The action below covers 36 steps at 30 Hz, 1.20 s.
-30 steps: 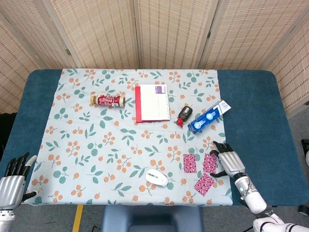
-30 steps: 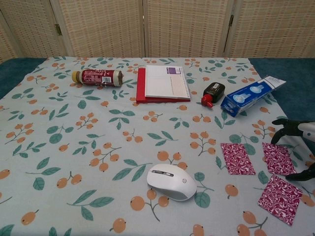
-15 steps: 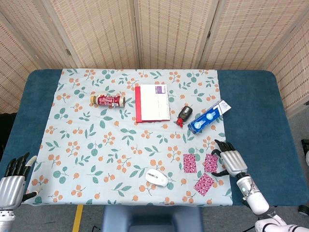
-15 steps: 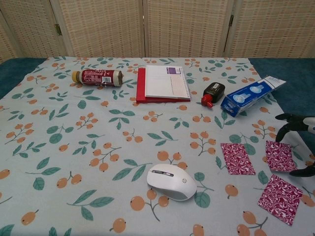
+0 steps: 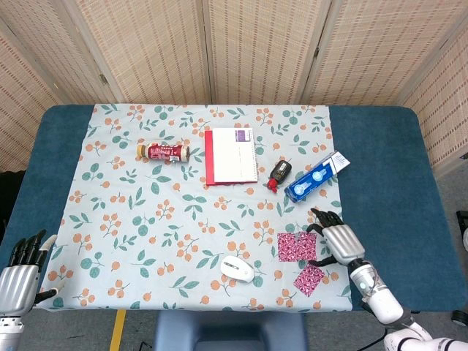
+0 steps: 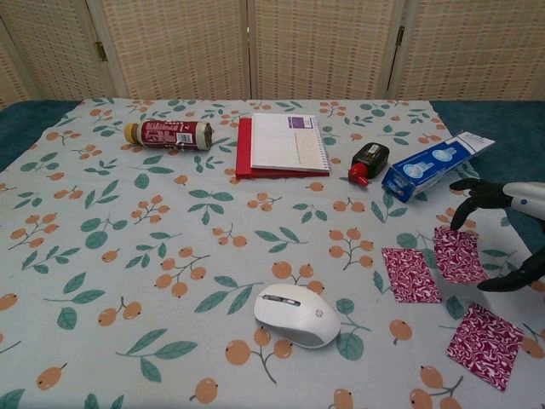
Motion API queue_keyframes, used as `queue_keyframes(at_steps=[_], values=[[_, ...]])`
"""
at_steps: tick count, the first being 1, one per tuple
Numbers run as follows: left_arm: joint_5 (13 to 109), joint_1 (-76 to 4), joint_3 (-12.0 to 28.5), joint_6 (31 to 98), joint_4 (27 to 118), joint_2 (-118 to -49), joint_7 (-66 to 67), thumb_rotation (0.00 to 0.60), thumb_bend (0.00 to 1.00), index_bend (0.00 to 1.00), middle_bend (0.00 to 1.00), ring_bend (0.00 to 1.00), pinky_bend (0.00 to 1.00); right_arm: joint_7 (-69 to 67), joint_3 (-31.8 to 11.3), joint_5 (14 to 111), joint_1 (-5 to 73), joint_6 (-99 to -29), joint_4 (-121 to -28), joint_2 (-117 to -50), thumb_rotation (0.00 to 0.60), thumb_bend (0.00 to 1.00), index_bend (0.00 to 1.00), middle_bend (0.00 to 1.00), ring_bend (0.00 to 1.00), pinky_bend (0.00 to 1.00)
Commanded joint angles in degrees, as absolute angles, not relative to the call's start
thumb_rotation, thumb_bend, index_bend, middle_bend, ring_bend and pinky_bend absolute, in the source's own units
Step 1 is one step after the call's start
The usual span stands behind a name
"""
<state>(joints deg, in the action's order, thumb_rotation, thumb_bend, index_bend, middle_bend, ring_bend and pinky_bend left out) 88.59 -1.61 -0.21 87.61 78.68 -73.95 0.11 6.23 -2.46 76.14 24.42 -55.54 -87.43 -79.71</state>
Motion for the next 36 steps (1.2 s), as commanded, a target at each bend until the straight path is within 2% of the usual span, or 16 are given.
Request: queue_keyframes(at_steps=[1, 13, 25, 36], values=[[88.56, -1.62, -0.13, 87.71, 78.59, -73.88, 0.01, 0.6, 0.23, 0.13, 0.03, 0.07, 0.0, 7.33, -3.03, 75.71, 26.29, -53.5, -87.25, -81.38, 0.485, 0.11, 0.31, 0.04, 0.0, 0.0], [87.74, -1.22, -0.18, 87.44, 77.55, -74.23, -0.82, 0.6, 0.23, 0.13, 0.03, 0.07, 0.0, 9.09, -3.92, 73.32, 29.65, -49.99, -84.67, -84.46, 0.481, 0.11, 0.31, 0.03, 0.0, 0.0], [87.72, -1.27, -0.21, 87.23, 77.16, -74.44, -1.1, 0.6, 0.23, 0.13, 0.03, 0.07, 0.0, 8.06, -3.28, 72.85, 29.96, -49.99, -83.34, -85.27, 0.477, 0.11, 0.26, 0.03, 0.0, 0.0], [87.6, -1.18, -0.23, 87.18, 77.04, -74.5, -1.17, 0.6, 0.23, 0.13, 0.03, 0.07, 0.0, 7.68, -2.6, 73.04, 30.23, -49.87, -82.53, -85.69, 0.478, 0.11, 0.25, 0.03, 0.0, 0.0]])
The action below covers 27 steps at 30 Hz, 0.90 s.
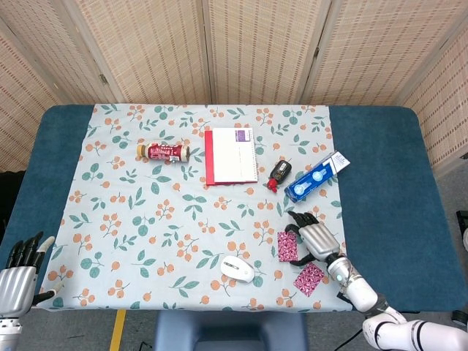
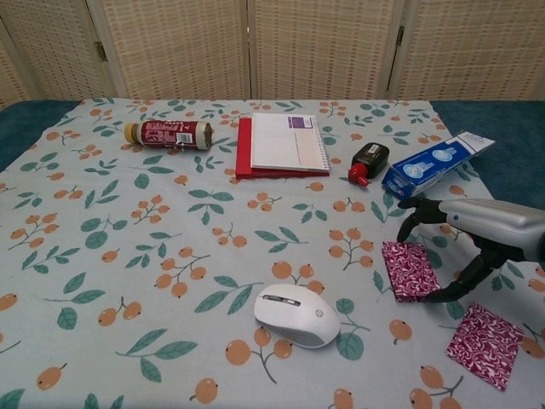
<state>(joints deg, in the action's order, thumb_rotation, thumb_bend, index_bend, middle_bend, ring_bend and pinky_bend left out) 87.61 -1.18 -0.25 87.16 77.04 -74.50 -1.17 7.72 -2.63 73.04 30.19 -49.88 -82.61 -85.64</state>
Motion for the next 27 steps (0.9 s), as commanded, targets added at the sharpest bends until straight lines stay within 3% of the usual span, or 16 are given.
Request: queue_keyframes(at_steps=[1, 15, 27], values=[[87.61, -1.18, -0.23, 87.2, 77.04, -74.52, -1.17, 0.6, 0.23, 0.13, 0.03, 0.07, 0.0, 7.66, -2.55, 73.08, 30.27, -49.85, -82.41, -85.74, 0.479, 0.11, 0.25, 0.03, 0.0, 0.0], [87.47, -1.11, -0.28, 87.01, 76.81, -74.6, -1.3, 0.6, 0.23, 0.13, 0.03, 0.07, 0.0, 8.0, -1.95, 73.25, 30.41, -50.13, -81.66, -86.28, 0.474, 0.11, 0.24, 0.03, 0.0, 0.0], [88.0, -1.21, -0.26, 87.4, 77.53, -74.39, -0.83, 0.6, 0.23, 0.13, 0.03, 0.07, 0.0, 10.11, 3.02, 82.24, 26.62, -58.09, -90.1, -80.38, 0.476, 0.11, 0.23, 0.03, 0.0, 0.0]])
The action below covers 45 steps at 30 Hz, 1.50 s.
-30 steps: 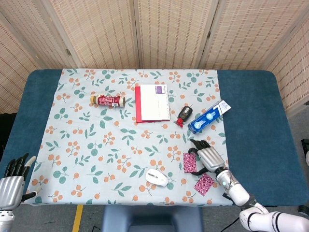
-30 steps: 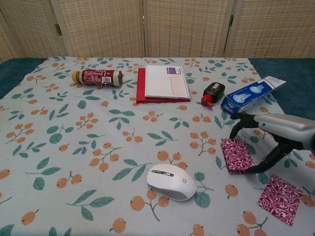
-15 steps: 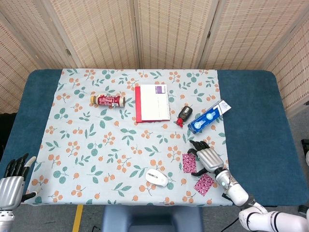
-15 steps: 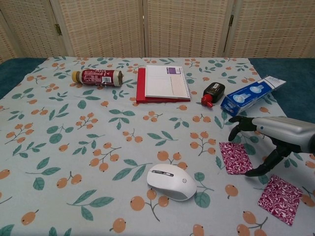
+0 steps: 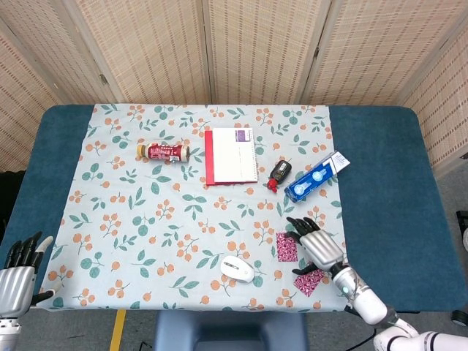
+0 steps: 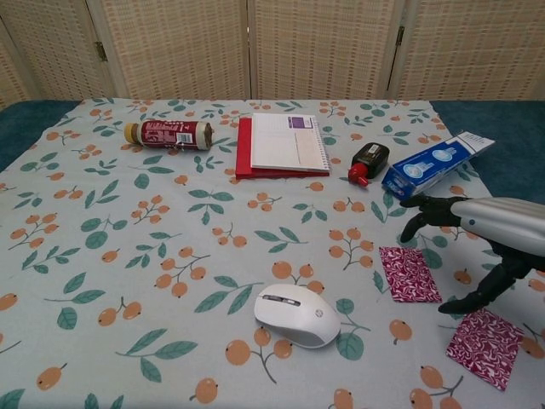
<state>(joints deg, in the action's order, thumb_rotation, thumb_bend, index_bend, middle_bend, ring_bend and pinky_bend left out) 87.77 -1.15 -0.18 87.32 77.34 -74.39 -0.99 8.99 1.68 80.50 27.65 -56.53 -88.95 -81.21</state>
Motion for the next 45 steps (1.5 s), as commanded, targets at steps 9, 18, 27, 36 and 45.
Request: queue_keyframes(at_steps=[9, 18, 27, 36, 45], values=[[88.39, -0.88, -0.38, 88.24, 78.08, -73.94, -0.67, 0.6, 0.23, 0.13, 0.03, 0.07, 0.0, 12.6, 4.09, 83.98, 26.15, -58.31, -87.99, -83.57, 0.476, 0.11, 0.23, 0.02, 0.0, 0.0], [88.24, -0.34, -0.66, 88.47, 77.49, -73.92, -1.4, 0.6, 0.23, 0.13, 0.03, 0.07, 0.0, 14.01, 5.47, 85.77, 25.49, -58.61, -87.08, -85.12, 0.475, 0.11, 0.21, 0.01, 0.0, 0.0], [88.81, -0.37, -0.7, 88.8, 77.64, -73.87, -1.34, 0.6, 0.23, 0.13, 0.03, 0.07, 0.0, 15.04, 6.04, 86.19, 24.79, -58.87, -86.75, -85.09, 0.475, 0.11, 0.21, 0.01, 0.0, 0.0], [88.79, -0.18, -0.77, 88.9, 77.65, -73.94, -1.26, 0.6, 0.23, 0.13, 0.03, 0.07, 0.0, 15.59, 6.16, 86.07, 24.43, -58.57, -86.26, -85.01, 0.476, 0.11, 0.21, 0.01, 0.0, 0.0], [88.92, -0.19, -0.83, 88.81, 77.4, -74.15, -1.38, 0.6, 0.23, 0.13, 0.03, 0.08, 0.0, 15.65, 6.21, 85.86, 23.61, -59.26, -86.34, -83.92, 0.475, 0.11, 0.21, 0.01, 0.0, 0.0]])
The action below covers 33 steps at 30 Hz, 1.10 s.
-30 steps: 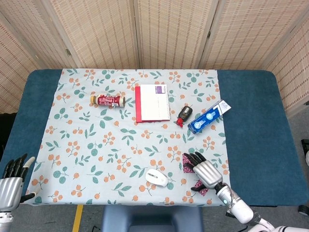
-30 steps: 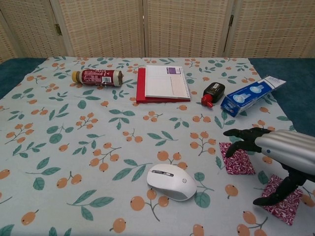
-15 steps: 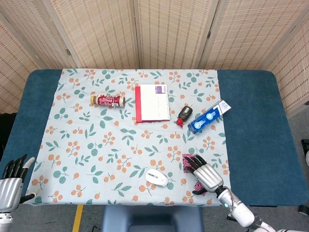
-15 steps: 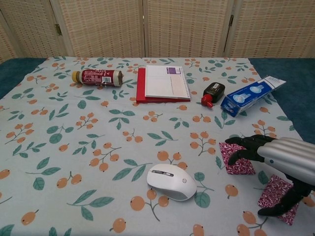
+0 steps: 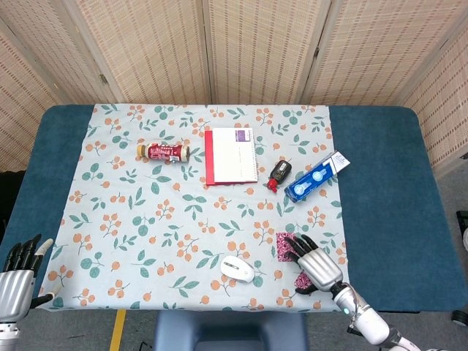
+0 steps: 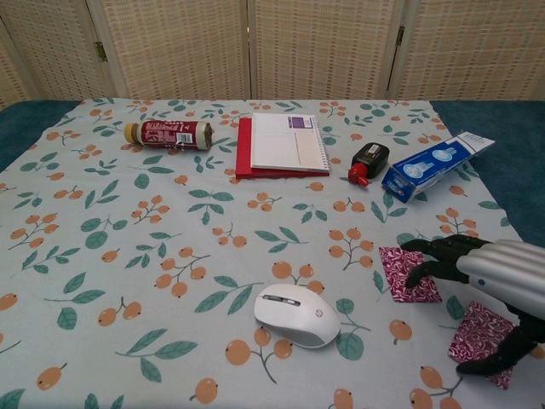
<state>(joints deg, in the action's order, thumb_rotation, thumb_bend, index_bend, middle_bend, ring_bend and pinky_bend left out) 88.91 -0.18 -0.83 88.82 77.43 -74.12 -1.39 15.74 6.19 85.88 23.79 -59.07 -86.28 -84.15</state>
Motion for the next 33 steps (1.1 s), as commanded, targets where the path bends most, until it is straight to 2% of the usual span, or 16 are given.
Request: queue_keyframes(at_steps=[1, 19, 33], values=[[88.94, -0.21, -0.83, 88.78, 77.37, -74.17, -1.34, 0.6, 0.23, 0.13, 0.03, 0.07, 0.0, 15.7, 6.23, 85.83, 23.51, -59.35, -86.37, -83.77, 0.475, 0.11, 0.21, 0.01, 0.0, 0.0], [89.32, -0.42, -0.9, 88.65, 77.88, -74.12, -0.68, 0.6, 0.23, 0.13, 0.03, 0.07, 0.0, 15.28, 5.83, 83.81, 21.17, -61.11, -86.9, -79.62, 0.475, 0.11, 0.21, 0.01, 0.0, 0.0], [89.51, -0.24, -1.16, 88.75, 77.99, -73.84, -1.06, 0.6, 0.23, 0.13, 0.03, 0.07, 0.0, 13.0, 6.09, 81.96, 21.91, -56.92, -89.38, -77.25, 0.475, 0.11, 0.2, 0.01, 0.0, 0.0]])
